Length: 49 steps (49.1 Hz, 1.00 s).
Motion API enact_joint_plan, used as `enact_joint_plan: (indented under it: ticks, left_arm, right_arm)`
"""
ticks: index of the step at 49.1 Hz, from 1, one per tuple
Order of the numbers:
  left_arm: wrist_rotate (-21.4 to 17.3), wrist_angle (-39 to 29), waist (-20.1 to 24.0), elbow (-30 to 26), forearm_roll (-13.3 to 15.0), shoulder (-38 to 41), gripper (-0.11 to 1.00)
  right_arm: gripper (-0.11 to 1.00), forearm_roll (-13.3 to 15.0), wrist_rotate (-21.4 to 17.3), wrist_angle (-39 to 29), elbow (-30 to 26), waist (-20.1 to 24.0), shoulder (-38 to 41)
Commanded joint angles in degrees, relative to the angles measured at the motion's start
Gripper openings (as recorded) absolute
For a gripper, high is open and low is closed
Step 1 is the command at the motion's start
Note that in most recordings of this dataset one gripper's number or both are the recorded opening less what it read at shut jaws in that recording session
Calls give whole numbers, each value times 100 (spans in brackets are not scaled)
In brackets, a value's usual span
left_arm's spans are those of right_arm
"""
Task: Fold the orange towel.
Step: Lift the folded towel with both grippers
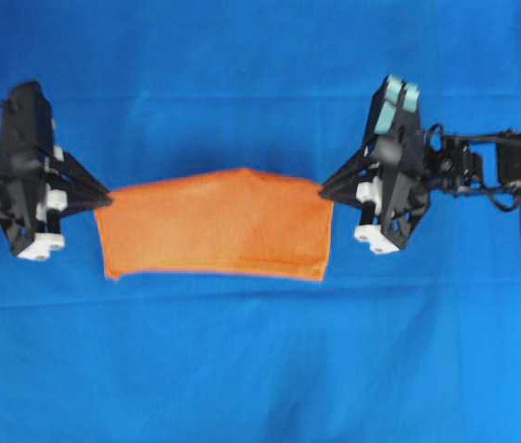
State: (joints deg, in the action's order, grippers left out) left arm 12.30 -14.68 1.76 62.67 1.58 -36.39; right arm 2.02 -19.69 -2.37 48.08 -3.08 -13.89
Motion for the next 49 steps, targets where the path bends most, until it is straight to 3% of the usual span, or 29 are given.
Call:
enact_joint_plan:
  ticks: [1,13,22,35,49]
  left_arm:
    - [9,26,0,-114,0,-158,2]
    - [26,88,-9,-114,0,-176,2]
    - [44,554,-246,-141,0,-18,2]
    - [9,1723,-1002,-562,0,879,2]
    - [-88,2030,-1389,-1679,0,2303,2]
  right_arm:
    - [3,9,0,0,-114,26,-220]
    - [3,9,0,18,-123,26,-229]
    - [3,18,0,18,-132,-62,-220]
    - [3,149,18,-18,-264,-782,-114]
    - [3,615,26,0,-729,-1608,264]
